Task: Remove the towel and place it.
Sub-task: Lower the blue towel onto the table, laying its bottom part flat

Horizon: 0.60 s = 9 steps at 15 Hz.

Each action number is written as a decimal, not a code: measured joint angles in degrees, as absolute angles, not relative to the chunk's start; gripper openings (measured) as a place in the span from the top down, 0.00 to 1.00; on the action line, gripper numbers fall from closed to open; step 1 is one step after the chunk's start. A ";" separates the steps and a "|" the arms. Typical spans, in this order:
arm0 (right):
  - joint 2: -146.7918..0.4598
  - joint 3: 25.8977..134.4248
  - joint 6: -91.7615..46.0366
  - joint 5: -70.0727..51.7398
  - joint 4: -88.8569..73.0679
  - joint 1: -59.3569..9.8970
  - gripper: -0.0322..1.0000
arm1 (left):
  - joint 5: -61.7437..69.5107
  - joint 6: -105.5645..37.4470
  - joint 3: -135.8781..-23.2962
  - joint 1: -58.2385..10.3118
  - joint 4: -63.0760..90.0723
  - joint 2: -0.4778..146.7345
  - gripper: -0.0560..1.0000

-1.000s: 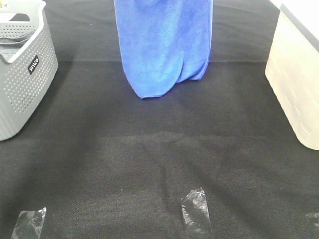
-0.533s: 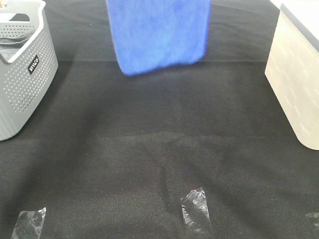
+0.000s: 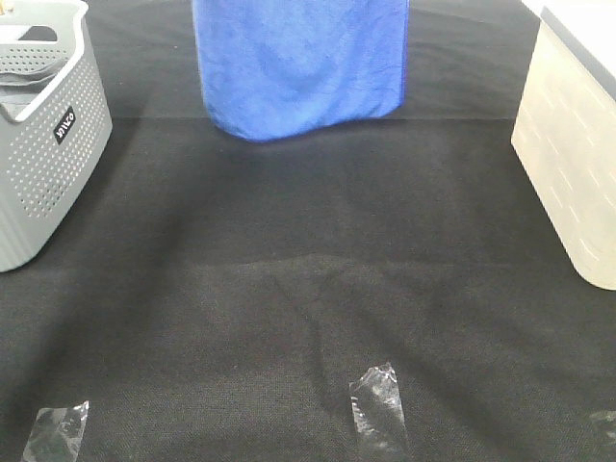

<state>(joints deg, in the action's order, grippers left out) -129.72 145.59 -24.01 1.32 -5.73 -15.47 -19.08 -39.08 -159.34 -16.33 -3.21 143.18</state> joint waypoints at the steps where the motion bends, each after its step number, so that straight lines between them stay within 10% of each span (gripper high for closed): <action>1: -129.72 145.59 -24.01 1.20 -5.73 -15.47 0.94 | -18.91 -39.08 -159.34 -16.21 -3.21 143.18 0.95; 9: -129.66 145.59 -24.01 -13.64 -5.67 -15.47 0.94 | -5.96 -39.02 -159.34 -15.99 -2.58 143.18 0.95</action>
